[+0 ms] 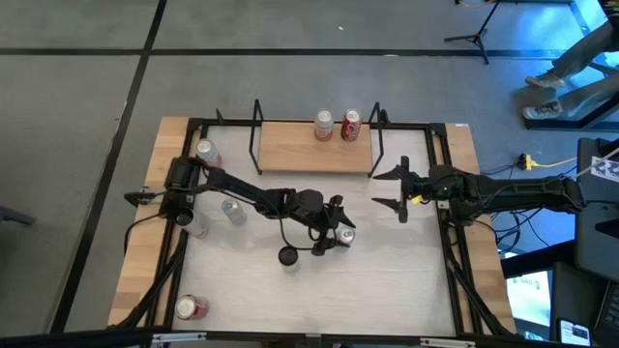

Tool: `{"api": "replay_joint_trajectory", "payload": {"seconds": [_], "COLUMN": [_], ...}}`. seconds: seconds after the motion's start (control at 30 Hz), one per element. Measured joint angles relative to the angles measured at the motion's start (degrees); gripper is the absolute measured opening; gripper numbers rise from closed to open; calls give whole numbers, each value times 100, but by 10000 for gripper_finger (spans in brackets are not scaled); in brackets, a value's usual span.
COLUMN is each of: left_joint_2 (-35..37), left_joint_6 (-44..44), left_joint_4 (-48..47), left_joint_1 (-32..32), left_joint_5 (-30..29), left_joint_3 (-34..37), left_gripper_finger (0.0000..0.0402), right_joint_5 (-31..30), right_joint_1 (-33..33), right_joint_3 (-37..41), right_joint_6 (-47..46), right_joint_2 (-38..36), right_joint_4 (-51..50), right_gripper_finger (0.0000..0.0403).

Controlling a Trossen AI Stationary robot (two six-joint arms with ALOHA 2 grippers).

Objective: Place canned beverage on shelf
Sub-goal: Put the bottom blue soda can on the shelf

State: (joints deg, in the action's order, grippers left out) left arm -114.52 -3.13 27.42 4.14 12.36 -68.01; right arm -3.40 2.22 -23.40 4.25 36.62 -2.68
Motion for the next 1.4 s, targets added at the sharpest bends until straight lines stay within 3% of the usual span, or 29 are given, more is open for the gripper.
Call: {"api": "replay_joint_trajectory", "payload": {"seconds": [0.17, 0.27, 0.57, 0.7, 1.0, 1.3, 1.4], "left_joint_2": [566, 854, 675, 638, 629, 613, 612], "left_joint_6": [258, 275, 115, 260, 459, 497, 597], "left_joint_4": [-692, -1420, -4423, -4568, -4611, -4779, -4745], "left_joint_1": [9, 59, 477, 608, 535, 457, 529], "left_joint_5": [-22, -387, -1562, -1605, -1632, -1434, -1441], "left_joint_3": [-4, -167, -2137, -2520, -2559, -2559, -2559], "left_gripper_finger": [277, 277, 277, 277, 282, 383, 397], "right_joint_5": [0, 0, -7, -11, -14, -26, -26], "right_joint_1": [0, 2, 7, 7, 7, 7, 7], "right_joint_3": [0, 2, 4, 4, 4, 4, 4], "right_joint_6": [-75, -103, -103, -103, -103, -103, -103], "right_joint_2": [0, 0, 0, 0, 0, 0, 0], "right_joint_4": [-2, -4, 49, 35, -41, -39, -41], "right_gripper_finger": [301, 301, 301, 301, 301, 301, 301]}}
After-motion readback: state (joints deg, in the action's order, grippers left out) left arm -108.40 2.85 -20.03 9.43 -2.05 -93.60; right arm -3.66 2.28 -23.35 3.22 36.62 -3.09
